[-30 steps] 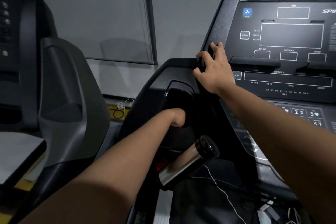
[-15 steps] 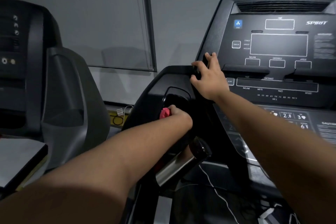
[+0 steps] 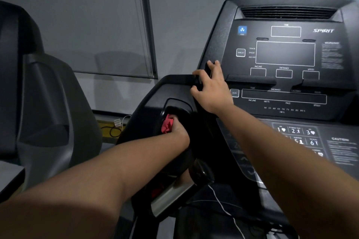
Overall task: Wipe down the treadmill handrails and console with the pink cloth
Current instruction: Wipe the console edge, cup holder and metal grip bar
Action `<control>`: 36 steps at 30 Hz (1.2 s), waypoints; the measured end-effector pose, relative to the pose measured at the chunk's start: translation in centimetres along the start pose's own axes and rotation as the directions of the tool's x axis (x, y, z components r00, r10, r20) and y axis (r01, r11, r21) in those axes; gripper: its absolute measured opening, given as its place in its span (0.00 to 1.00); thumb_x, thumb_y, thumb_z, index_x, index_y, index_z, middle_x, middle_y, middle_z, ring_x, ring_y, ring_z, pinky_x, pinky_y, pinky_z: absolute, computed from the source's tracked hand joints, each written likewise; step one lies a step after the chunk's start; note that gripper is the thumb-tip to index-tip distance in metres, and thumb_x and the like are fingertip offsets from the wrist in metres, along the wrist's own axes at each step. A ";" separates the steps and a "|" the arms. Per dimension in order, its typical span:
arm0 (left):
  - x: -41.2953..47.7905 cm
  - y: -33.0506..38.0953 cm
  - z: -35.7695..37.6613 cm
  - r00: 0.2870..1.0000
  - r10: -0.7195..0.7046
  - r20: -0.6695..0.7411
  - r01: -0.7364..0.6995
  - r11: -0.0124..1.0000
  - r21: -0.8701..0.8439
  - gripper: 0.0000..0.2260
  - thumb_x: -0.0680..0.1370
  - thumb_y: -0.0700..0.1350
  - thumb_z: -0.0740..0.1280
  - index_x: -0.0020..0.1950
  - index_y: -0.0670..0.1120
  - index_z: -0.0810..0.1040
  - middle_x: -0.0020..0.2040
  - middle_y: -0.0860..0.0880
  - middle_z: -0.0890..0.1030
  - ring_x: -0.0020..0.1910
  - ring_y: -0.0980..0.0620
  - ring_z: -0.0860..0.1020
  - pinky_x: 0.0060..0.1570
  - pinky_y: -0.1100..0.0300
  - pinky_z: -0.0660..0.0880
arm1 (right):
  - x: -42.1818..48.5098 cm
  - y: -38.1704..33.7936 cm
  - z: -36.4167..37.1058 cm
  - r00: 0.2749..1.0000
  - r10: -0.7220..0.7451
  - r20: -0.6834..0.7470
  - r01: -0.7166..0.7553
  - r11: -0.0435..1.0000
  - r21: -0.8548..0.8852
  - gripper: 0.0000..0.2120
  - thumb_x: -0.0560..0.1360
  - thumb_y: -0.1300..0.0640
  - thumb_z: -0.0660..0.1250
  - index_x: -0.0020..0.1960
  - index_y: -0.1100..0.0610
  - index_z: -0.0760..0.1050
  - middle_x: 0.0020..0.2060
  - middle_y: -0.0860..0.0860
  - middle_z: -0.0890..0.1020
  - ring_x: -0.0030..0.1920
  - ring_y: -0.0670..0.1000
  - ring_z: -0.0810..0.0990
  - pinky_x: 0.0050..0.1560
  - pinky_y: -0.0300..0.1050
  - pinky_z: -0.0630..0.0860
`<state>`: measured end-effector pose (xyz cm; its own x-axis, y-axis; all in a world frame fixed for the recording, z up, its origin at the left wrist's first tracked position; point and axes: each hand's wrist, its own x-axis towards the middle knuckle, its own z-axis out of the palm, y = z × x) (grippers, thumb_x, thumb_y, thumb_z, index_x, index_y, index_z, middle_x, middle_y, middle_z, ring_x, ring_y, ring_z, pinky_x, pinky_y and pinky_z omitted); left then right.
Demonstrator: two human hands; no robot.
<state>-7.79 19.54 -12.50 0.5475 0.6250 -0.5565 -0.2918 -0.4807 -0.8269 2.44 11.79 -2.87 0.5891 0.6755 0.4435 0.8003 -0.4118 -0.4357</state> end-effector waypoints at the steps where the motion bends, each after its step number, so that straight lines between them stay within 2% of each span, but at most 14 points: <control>1: 0.1 0.2 -0.2 0.999 -0.011 -0.044 0.009 0.999 -0.048 0.13 0.81 0.49 0.55 0.50 0.44 0.76 0.56 0.47 0.73 0.68 0.49 0.67 0.65 0.57 0.61 | 0.0 0.0 0.0 1.000 0.002 0.001 -0.002 1.000 0.001 0.20 0.75 0.50 0.63 0.66 0.49 0.69 0.76 0.54 0.54 0.77 0.51 0.41 0.66 0.53 0.64; 5: 0.6 1.1 -0.5 0.994 0.018 -0.103 -0.061 0.903 -0.426 0.17 0.82 0.49 0.54 0.53 0.38 0.75 0.56 0.49 0.72 0.59 0.50 0.68 0.64 0.60 0.61 | 0.0 0.1 0.1 1.000 0.008 0.000 -0.008 1.000 0.001 0.20 0.75 0.50 0.63 0.66 0.49 0.69 0.76 0.54 0.54 0.77 0.51 0.42 0.67 0.53 0.64; 7: -1.1 0.2 -1.5 0.994 0.056 -0.096 -0.104 0.781 -0.616 0.22 0.83 0.48 0.49 0.44 0.31 0.71 0.49 0.43 0.72 0.42 0.48 0.68 0.39 0.68 0.68 | 0.0 0.1 0.1 1.000 0.002 -0.006 -0.002 1.000 0.008 0.20 0.75 0.51 0.63 0.66 0.49 0.69 0.76 0.54 0.55 0.77 0.51 0.42 0.68 0.53 0.62; 8: -1.4 -0.5 -2.1 0.997 0.026 0.075 0.042 0.625 -0.780 0.23 0.84 0.47 0.48 0.42 0.29 0.69 0.52 0.37 0.71 0.38 0.45 0.65 0.35 0.68 0.68 | 0.0 0.0 0.1 1.000 0.000 -0.009 0.000 1.000 0.013 0.20 0.75 0.51 0.63 0.66 0.49 0.69 0.76 0.54 0.55 0.77 0.52 0.43 0.68 0.53 0.62; 10: -2.3 -1.5 -2.8 0.994 0.084 0.077 0.042 0.358 -0.933 0.22 0.83 0.46 0.49 0.52 0.25 0.68 0.64 0.34 0.68 0.52 0.36 0.69 0.41 0.57 0.60 | -0.1 -0.1 0.1 1.000 0.001 -0.013 -0.001 1.000 0.019 0.20 0.74 0.51 0.63 0.66 0.50 0.70 0.76 0.55 0.55 0.77 0.52 0.43 0.68 0.52 0.62; 12: -2.5 -1.8 -2.7 0.975 0.179 0.129 0.096 0.180 -0.979 0.18 0.83 0.45 0.47 0.49 0.35 0.71 0.53 0.39 0.72 0.46 0.40 0.71 0.56 0.52 0.67 | -0.1 -0.2 0.1 1.000 0.007 -0.018 -0.006 1.000 0.017 0.20 0.74 0.51 0.63 0.66 0.50 0.70 0.76 0.55 0.55 0.77 0.52 0.43 0.68 0.52 0.62; 13: -2.2 -2.1 -2.4 0.955 0.202 0.218 0.223 -0.004 -0.975 0.16 0.83 0.44 0.50 0.43 0.37 0.70 0.46 0.41 0.72 0.39 0.44 0.70 0.48 0.54 0.70 | -0.2 -0.2 0.1 1.000 0.008 -0.021 -0.008 1.000 0.014 0.20 0.74 0.51 0.64 0.66 0.50 0.70 0.76 0.55 0.55 0.77 0.52 0.43 0.68 0.52 0.62; 15: -1.6 -3.2 -0.9 0.951 0.304 0.061 0.173 -0.357 -0.918 0.14 0.81 0.39 0.56 0.36 0.39 0.68 0.35 0.44 0.74 0.31 0.49 0.70 0.31 0.61 0.70 | -0.1 -0.3 0.1 1.000 0.011 -0.021 -0.011 1.000 0.004 0.20 0.74 0.51 0.63 0.66 0.50 0.70 0.76 0.55 0.55 0.77 0.53 0.43 0.70 0.52 0.60; 19: -1.9 -2.8 0.8 0.929 0.313 -0.198 -0.051 -0.421 -0.906 0.24 0.75 0.30 0.51 0.19 0.44 0.67 0.16 0.47 0.67 0.15 0.53 0.66 0.19 0.66 0.65 | 0.0 -0.5 0.1 1.000 0.010 -0.025 -0.011 1.000 -0.026 0.20 0.74 0.51 0.63 0.65 0.50 0.69 0.76 0.56 0.55 0.77 0.54 0.43 0.71 0.51 0.57; 22: -1.6 -1.7 1.5 0.965 0.156 -0.211 -0.092 -0.552 -0.829 0.17 0.73 0.28 0.52 0.30 0.45 0.70 0.20 0.48 0.70 0.16 0.53 0.68 0.19 0.66 0.66 | 0.0 -0.6 0.2 1.000 0.008 -0.029 -0.009 0.999 -0.037 0.20 0.74 0.51 0.63 0.65 0.51 0.69 0.76 0.57 0.55 0.77 0.55 0.44 0.72 0.51 0.56; 26: -2.3 -0.9 1.3 0.977 0.007 -0.213 -0.183 -0.487 -0.854 0.13 0.77 0.35 0.58 0.33 0.44 0.71 0.22 0.49 0.72 0.21 0.52 0.69 0.24 0.66 0.64 | 0.0 -0.5 0.2 1.000 0.019 -0.013 -0.019 0.999 -0.045 0.20 0.74 0.50 0.62 0.65 0.49 0.69 0.76 0.56 0.54 0.77 0.54 0.43 0.72 0.51 0.56; 30: -3.1 -0.6 0.5 0.985 0.029 -0.173 -0.155 -0.320 -0.935 0.11 0.80 0.37 0.55 0.40 0.39 0.72 0.45 0.39 0.78 0.42 0.44 0.75 0.44 0.55 0.75 | 0.1 -0.5 0.2 1.000 0.017 -0.014 -0.017 0.999 -0.043 0.20 0.74 0.50 0.63 0.65 0.49 0.69 0.76 0.56 0.54 0.77 0.54 0.43 0.71 0.51 0.57; 32: -3.4 -1.1 0.1 0.993 0.050 -0.107 -0.093 -0.215 -0.972 0.10 0.81 0.38 0.55 0.48 0.39 0.75 0.56 0.38 0.76 0.56 0.44 0.72 0.63 0.51 0.68 | 0.1 -0.5 0.3 1.000 0.007 -0.017 -0.008 0.999 -0.037 0.20 0.74 0.50 0.63 0.65 0.49 0.69 0.76 0.57 0.54 0.77 0.55 0.43 0.72 0.51 0.56; 36: -2.5 -1.1 -0.8 1.000 0.001 0.002 0.002 -0.049 -0.999 0.22 0.81 0.41 0.59 0.74 0.38 0.61 0.74 0.39 0.61 0.73 0.41 0.61 0.70 0.50 0.59 | 0.1 -0.3 0.3 1.000 0.003 -0.015 -0.004 1.000 -0.029 0.20 0.74 0.51 0.63 0.66 0.49 0.69 0.76 0.57 0.54 0.77 0.55 0.43 0.72 0.51 0.57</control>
<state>-8.24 17.99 -10.14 0.5458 0.6257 -0.5573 0.7986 -0.5899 0.1198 2.25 12.18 -2.95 0.5933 0.6652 0.4534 0.8011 -0.4321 -0.4143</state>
